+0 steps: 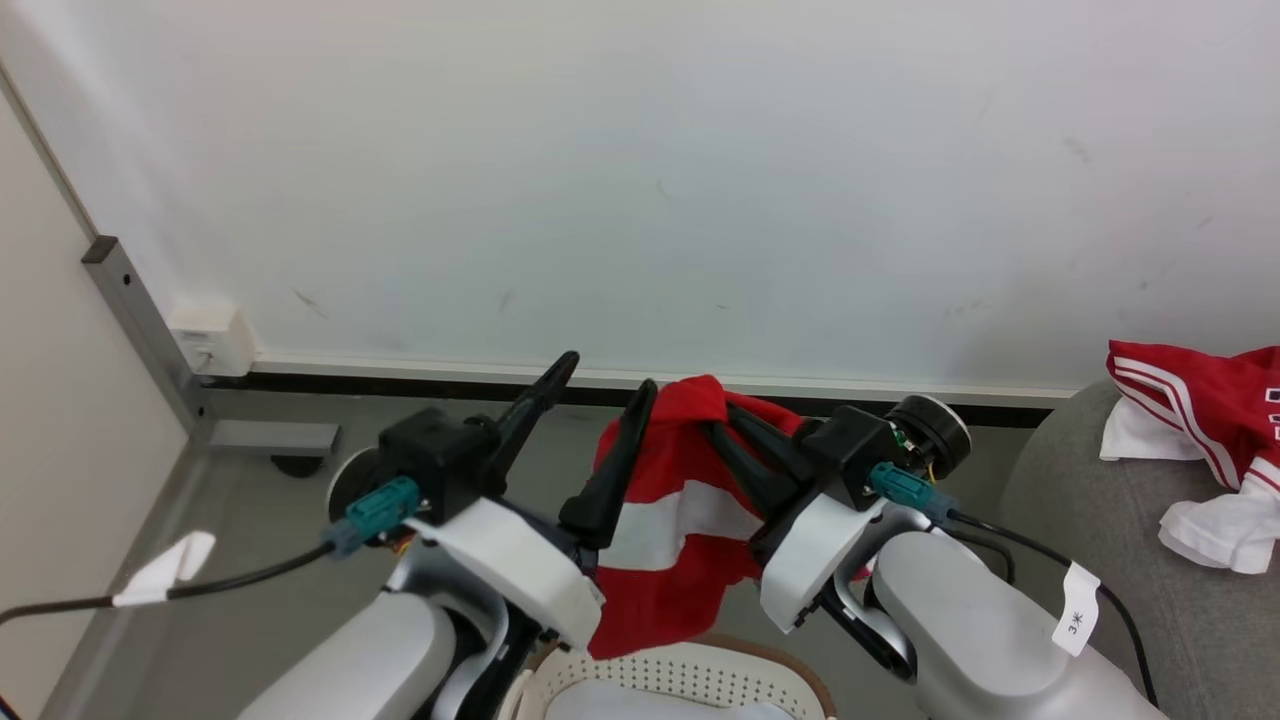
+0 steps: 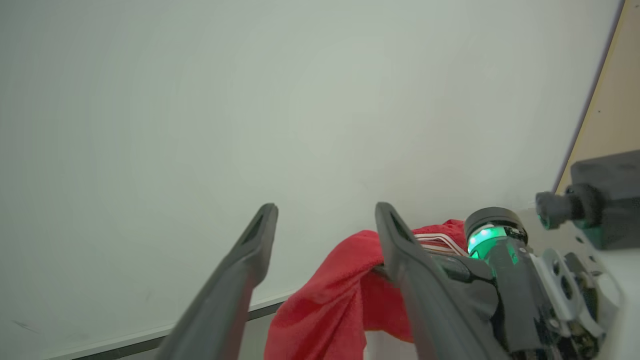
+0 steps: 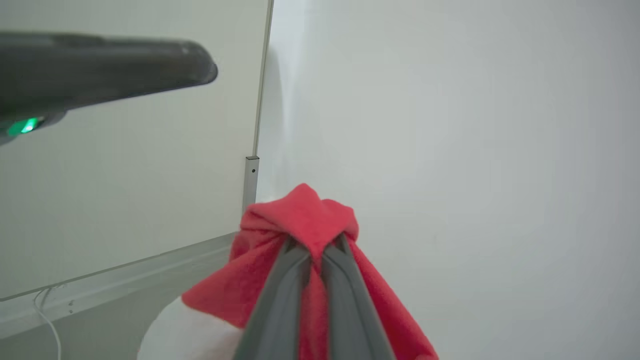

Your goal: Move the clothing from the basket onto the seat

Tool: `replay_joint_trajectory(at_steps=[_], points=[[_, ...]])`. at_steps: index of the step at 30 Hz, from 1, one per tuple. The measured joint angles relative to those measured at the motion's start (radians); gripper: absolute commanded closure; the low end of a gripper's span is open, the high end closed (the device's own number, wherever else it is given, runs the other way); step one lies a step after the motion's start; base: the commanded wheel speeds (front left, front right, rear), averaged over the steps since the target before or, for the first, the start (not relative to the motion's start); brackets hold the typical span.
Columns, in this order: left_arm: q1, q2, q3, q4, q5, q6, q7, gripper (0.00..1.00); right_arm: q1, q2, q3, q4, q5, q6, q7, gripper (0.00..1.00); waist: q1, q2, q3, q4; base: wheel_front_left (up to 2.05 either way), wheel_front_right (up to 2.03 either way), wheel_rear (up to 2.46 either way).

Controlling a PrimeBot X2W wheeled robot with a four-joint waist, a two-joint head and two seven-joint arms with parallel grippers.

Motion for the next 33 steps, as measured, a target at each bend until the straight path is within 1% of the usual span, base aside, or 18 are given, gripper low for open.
replay_joint_trajectory(at_steps=[7, 13, 18, 25, 33], points=[[0.109, 0.037, -0.029, -0.007, 0.007, 0.004, -0.048, 0.0, 0.026, 0.0, -0.038, 0.009, -0.027, 0.0, 0.0, 1.0, -0.0001, 0.0, 0.003, -0.025, 0.0, 0.0, 0.0], [0.179, 0.056, -0.043, 0.014, 0.017, 0.007, -0.102, 0.0, 0.033, 0.0, -0.063, 0.008, -0.052, 0.0, 0.0, 1.0, -0.0001, 0.0, 0.005, -0.044, 0.0, 0.0, 0.0], [0.234, 0.064, -0.035, 0.038, 0.011, 0.007, -0.128, 0.0, 0.034, 0.0, -0.087, 0.004, -0.065, 0.0, 0.0, 1.0, 0.0, 0.0, 0.007, -0.057, 0.0, 0.0, 0.0], [0.26, 0.069, -0.022, 0.052, 0.01, -0.01, -0.148, 0.0, 0.044, 0.0, -0.119, 0.003, -0.081, 0.0, 0.0, 1.0, -0.0001, 0.0, 0.007, -0.063, 0.0, 0.0, 0.0], [0.263, 0.071, -0.01, 0.055, 0.01, -0.011, -0.154, 0.0, 0.05, 0.0, -0.148, -0.005, -0.101, 0.0, 0.0, 1.0, 0.0, 0.0, 0.012, -0.081, 0.0, 0.0, 0.0]])
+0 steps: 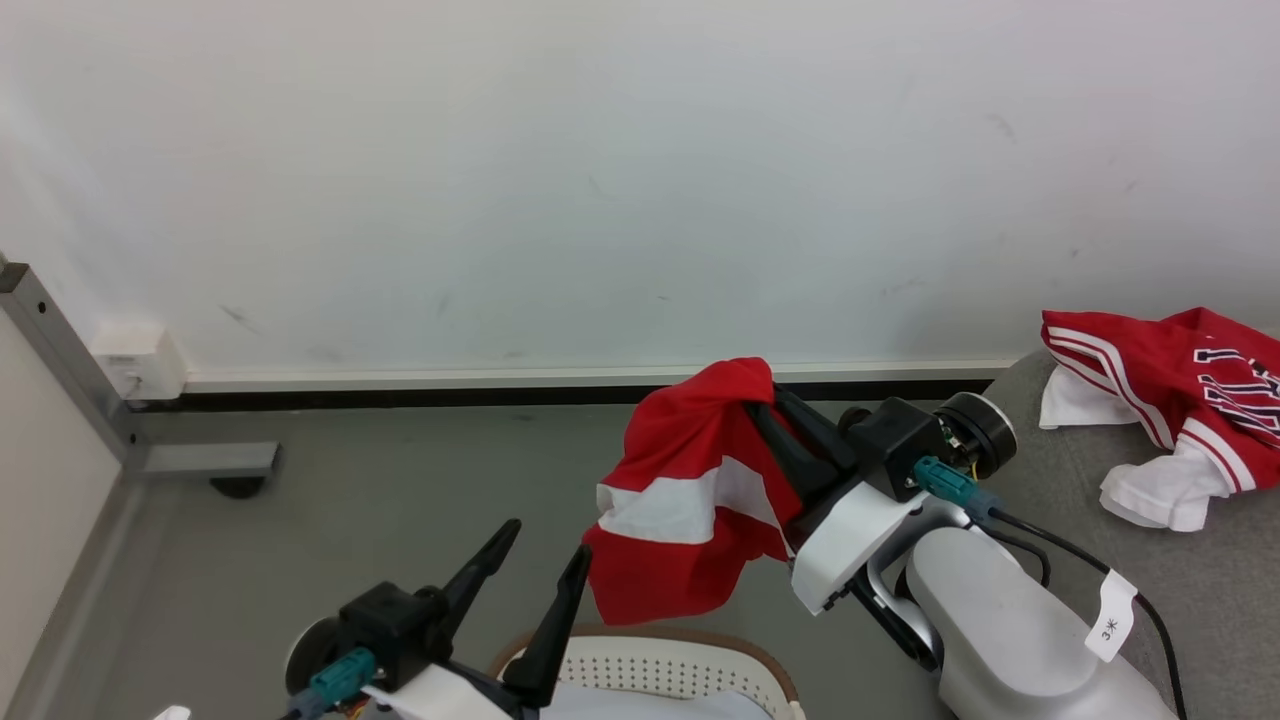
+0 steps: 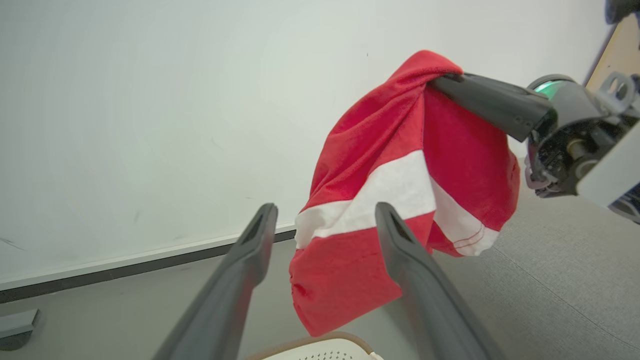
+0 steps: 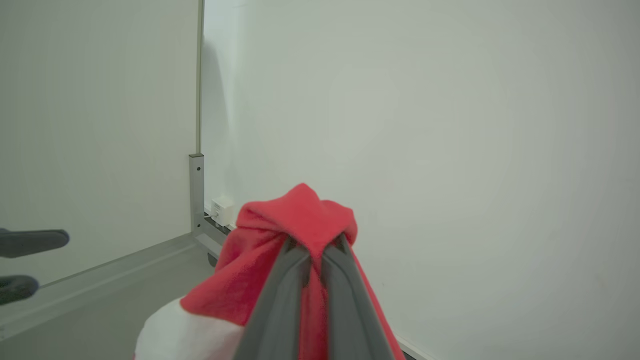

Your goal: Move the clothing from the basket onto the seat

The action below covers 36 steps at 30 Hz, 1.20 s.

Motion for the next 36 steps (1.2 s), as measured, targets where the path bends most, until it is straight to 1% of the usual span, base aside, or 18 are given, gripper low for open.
replay_joint_trajectory(at_steps=[3, 7, 16, 23, 27, 29, 30, 31, 36], points=[[0.0, 0.0, 0.001, -0.002, 0.0, -0.001, -0.001, 0.0, 0.0, 0.0, -0.012, -0.009, -0.009, 0.0, 0.0, 1.0, 0.0, 0.0, 0.004, -0.018, 0.0, 0.0, 0.0], [0.0, 0.004, 0.004, -0.01, 0.0, -0.001, -0.003, 0.0, 0.0, 0.0, -0.021, -0.019, -0.018, 0.0, 0.0, 1.0, 0.0, 0.0, 0.01, -0.062, 0.0, 0.0, 0.0], [-0.008, 0.002, -0.001, -0.039, 0.005, -0.004, -0.003, 0.0, 0.002, -0.006, -0.095, -0.043, -0.082, 0.0, 0.0, 1.0, 0.0, 0.0, 0.029, -0.206, 0.0, 0.0, 0.0], [-0.031, -0.016, -0.026, -0.055, 0.019, -0.01, 0.007, 0.0, 0.009, -0.048, -0.16, -0.077, -0.112, 0.0, 0.0, 1.0, 0.0, 0.0, 0.047, -0.332, 0.0, 0.0, 0.0], [-0.051, -0.036, -0.048, -0.067, 0.028, -0.018, 0.018, 0.0, 0.016, -0.081, -0.2, -0.099, -0.123, 0.0, 0.0, 1.0, 0.0, 0.0, 0.061, -0.385, 0.0, 0.0, 0.0], [-0.062, -0.043, -0.058, -0.071, 0.033, -0.022, 0.025, 0.0, 0.016, -0.103, -0.223, -0.104, -0.13, 0.0, 0.0, 1.0, 0.0, 0.0, 0.072, -0.4, 0.0, 0.0, 0.0], [-0.062, -0.043, -0.058, -0.071, 0.033, -0.022, 0.025, 0.0, 0.016, -0.103, -0.223, -0.104, -0.13, 0.0, 0.0, 1.0, 0.0, 0.0, 0.072, -0.4, 0.0, 0.0, 0.0], [-0.074, -0.05, -0.068, -0.073, 0.039, -0.027, 0.033, 0.0, 0.016, -0.125, -0.249, -0.105, -0.134, 0.0, 0.0, 1.0, 0.0, 0.0001, 0.085, -0.405, 0.0, 0.0, 0.0], [-0.103, -0.063, -0.092, -0.096, 0.057, -0.043, 0.056, 0.0, -0.034, -0.171, -0.304, -0.092, -0.13, 0.0, 0.006, 1.0, -0.0001, 0.0, 0.124, -0.395, 0.0, 0.0, 0.0]])
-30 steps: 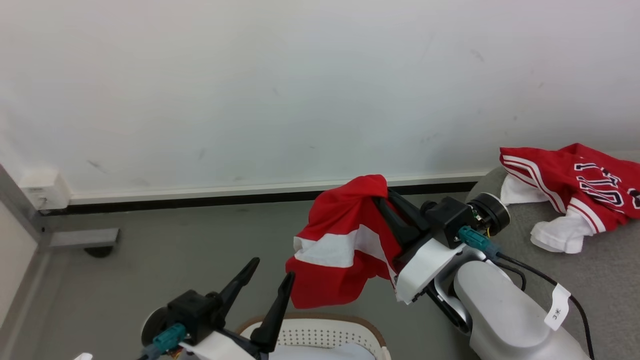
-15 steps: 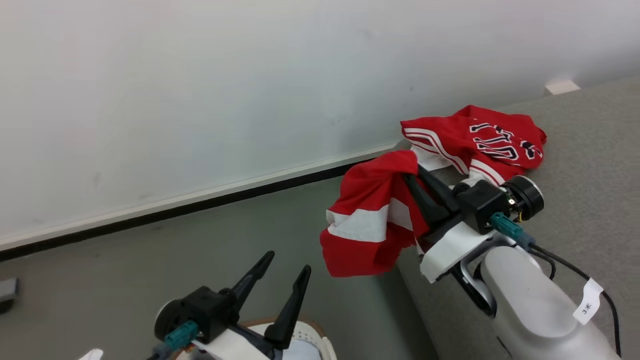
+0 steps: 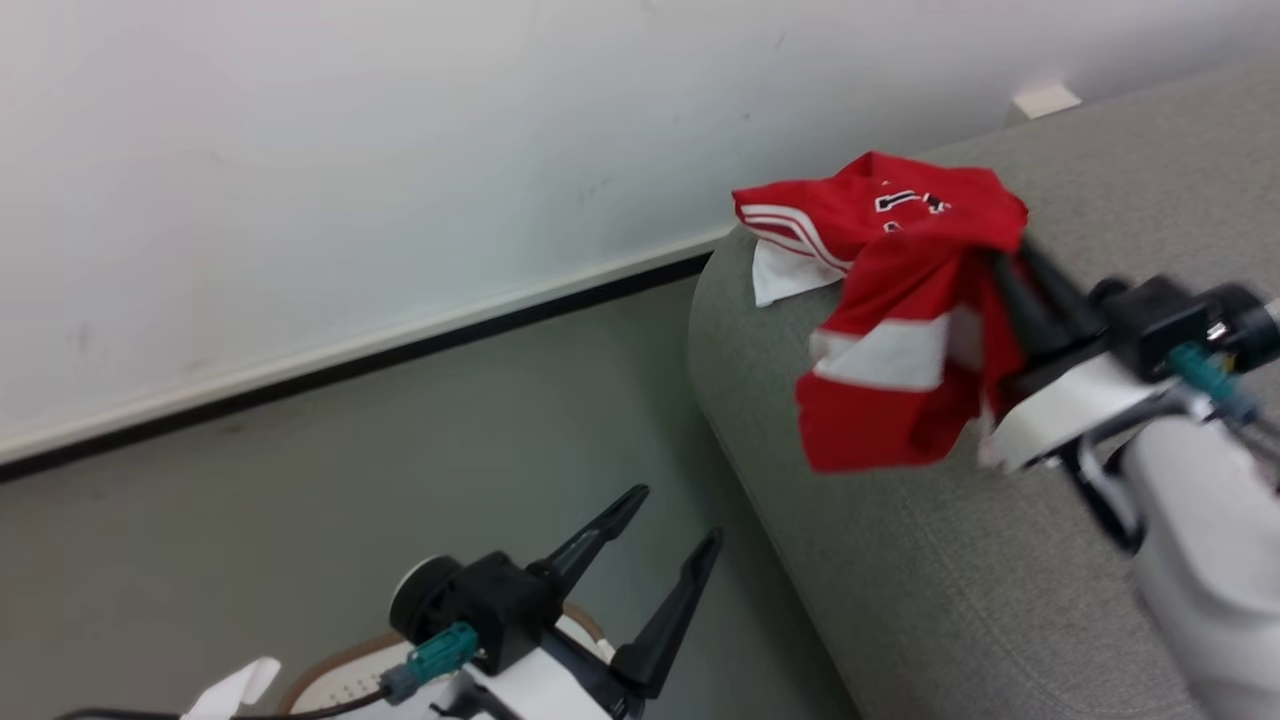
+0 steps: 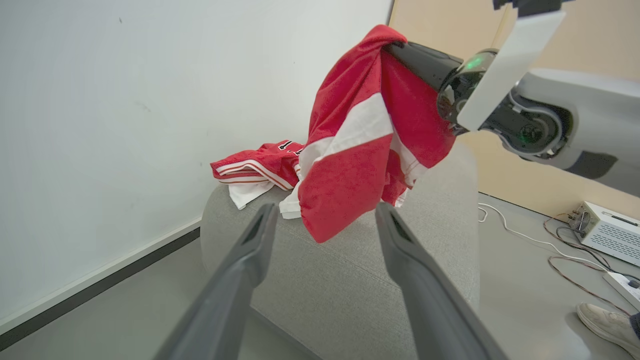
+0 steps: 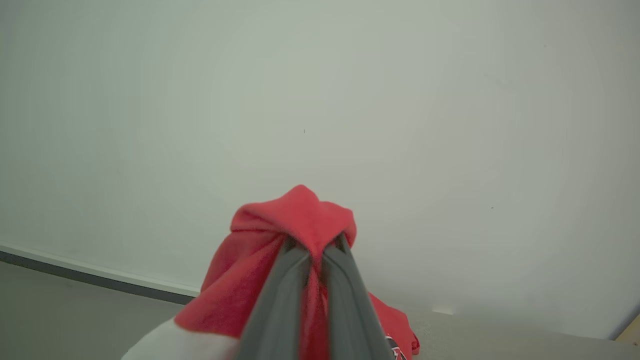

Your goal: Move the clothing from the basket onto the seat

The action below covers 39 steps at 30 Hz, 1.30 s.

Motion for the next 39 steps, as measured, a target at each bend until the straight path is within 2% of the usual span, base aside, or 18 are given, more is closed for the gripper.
replay_joint_trajectory(at_steps=[9, 10, 11, 12, 13, 15, 18, 19, 21, 25, 26, 27, 28, 33, 39], points=[[-0.121, 0.032, -0.023, -0.077, 0.035, -0.064, 0.06, 0.0, -0.229, -0.113, -0.22, 0.009, -0.077, 0.0, 0.076, 1.0, 0.0001, 0.0, 0.17, 0.066, 0.0, 0.0, 0.0], [-0.121, 0.032, -0.023, -0.077, 0.035, -0.064, 0.06, 0.0, -0.229, -0.113, -0.22, 0.009, -0.077, 0.0, 0.076, 1.0, 0.0001, 0.0, 0.17, 0.066, 0.0, 0.0, 0.0], [-0.151, 0.041, -0.023, -0.099, 0.046, -0.08, 0.071, 0.0, -0.28, -0.146, -0.294, -0.004, -0.097, 0.0, 0.111, 1.0, 0.0001, 0.0, 0.219, 0.088, 0.0, 0.0, 0.0], [-0.151, 0.041, -0.023, -0.099, 0.046, -0.08, 0.071, 0.0, -0.28, -0.146, -0.294, -0.004, -0.097, 0.0, 0.111, 1.0, 0.0001, 0.0, 0.219, 0.088, 0.0, 0.0, 0.0], [-0.178, 0.054, -0.017, -0.116, 0.058, -0.09, 0.077, 0.0, -0.329, -0.176, -0.371, -0.016, -0.129, 0.0, 0.147, 1.0, 0.0001, 0.0, 0.271, 0.112, 0.0, 0.0, 0.0], [-0.202, 0.066, -0.007, -0.133, 0.062, -0.101, 0.081, 0.0, -0.367, -0.198, -0.45, -0.025, -0.162, 0.0, 0.179, 1.0, 0.0002, 0.0, 0.323, 0.135, 0.0, 0.0, 0.0], [-0.231, 0.081, 0.01, -0.14, 0.064, -0.111, 0.079, 0.0, -0.379, -0.198, -0.575, -0.022, -0.213, 0.0, 0.211, 1.0, 0.0002, 0.0, 0.397, 0.172, 0.0, 0.0, 0.0], [-0.231, 0.081, 0.01, -0.14, 0.064, -0.111, 0.079, 0.0, -0.379, -0.198, -0.575, -0.022, -0.213, 0.0, 0.211, 1.0, 0.0002, 0.0, 0.397, 0.172, 0.0, 0.0, 0.0], [-0.233, 0.086, 0.016, -0.14, 0.063, -0.112, 0.072, 0.0, -0.364, -0.189, -0.654, -0.011, -0.258, 0.0, 0.216, 1.0, 0.0003, 0.0, 0.439, 0.198, 0.0, 0.0, 0.0], [-0.23, 0.099, 0.033, -0.132, 0.057, -0.109, 0.056, 0.0, -0.283, -0.123, -0.807, 0.035, -0.34, 0.0, 0.196, 1.0, 0.0003, 0.0, 0.497, 0.245, 0.0, 0.0, 0.0], [-0.228, 0.103, 0.035, -0.13, 0.055, -0.109, 0.054, 0.0, -0.258, -0.102, -0.841, 0.046, -0.363, 0.0, 0.181, 0.78, 0.0003, 0.0, 0.506, 0.253, 0.0, 0.0, 0.0], [-0.225, 0.107, 0.036, -0.128, 0.053, -0.109, 0.053, 0.0, -0.237, -0.081, -0.87, 0.055, -0.39, 0.0, 0.165, 0.35, 0.0003, 0.0, 0.514, 0.261, 0.0, 0.0, 0.0], [-0.221, 0.112, 0.038, -0.125, 0.05, -0.108, 0.049, 0.0, -0.224, -0.06, -0.898, 0.063, -0.406, 0.0, 0.147, 0.0, 0.0003, 0.0, 0.519, 0.266, 0.0, 0.0, 0.0], [-0.208, 0.128, 0.062, -0.112, 0.035, -0.088, 0.036, 0.0, -0.175, 0.027, -0.962, 0.087, -0.474, 0.0, 0.052, 0.0, 0.0003, 0.0, 0.503, 0.253, 0.0, 0.0, 0.0], [-0.142, 0.132, 0.104, -0.084, -0.003, -0.042, -0.009, 0.0, -0.061, 0.083, -0.885, 0.08, -0.495, 0.0, -0.002, 0.0, 0.0002, -0.0001, 0.425, 0.22, 0.0, 0.0, 0.0]])
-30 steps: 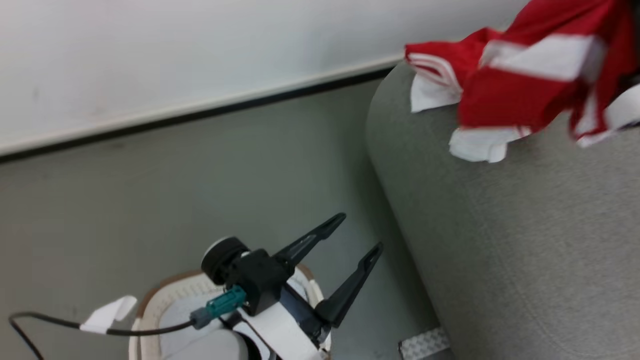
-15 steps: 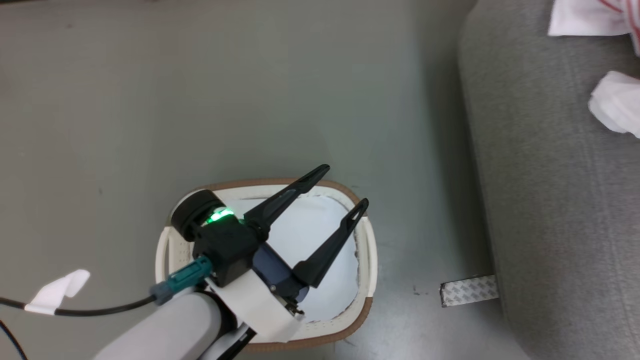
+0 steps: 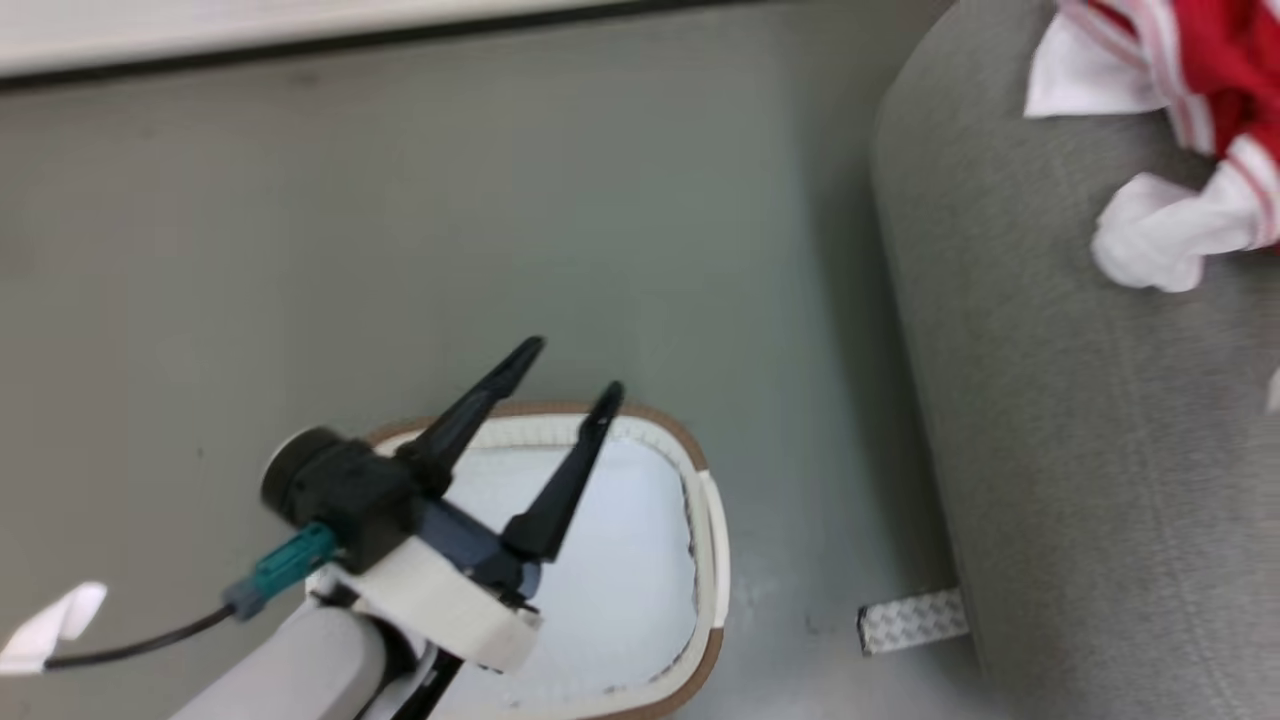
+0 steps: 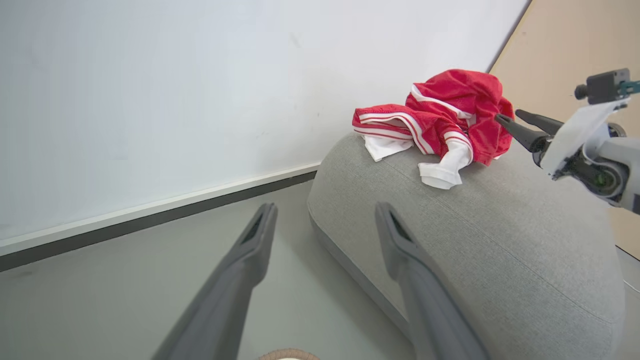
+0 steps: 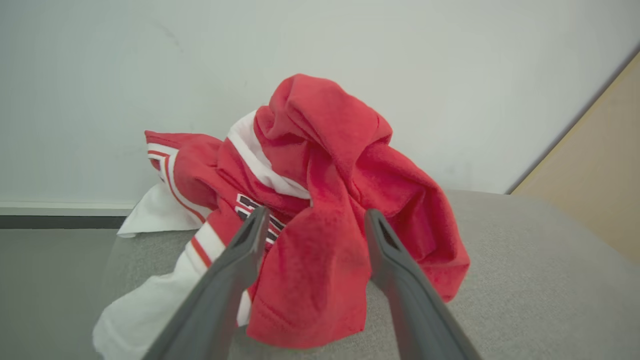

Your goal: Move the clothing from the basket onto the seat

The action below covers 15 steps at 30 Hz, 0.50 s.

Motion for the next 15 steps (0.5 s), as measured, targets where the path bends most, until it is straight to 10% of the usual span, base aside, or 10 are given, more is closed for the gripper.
replay_joint_trajectory(at_steps=[15], points=[[0.337, -0.051, 0.205, 0.115, -0.047, 0.075, -0.058, 0.0, 0.53, 0.069, 0.359, -0.345, 0.147, 0.0, -0.004, 0.0, -0.0004, 0.0, -0.34, 0.019, 0.0, 0.0, 0.0]])
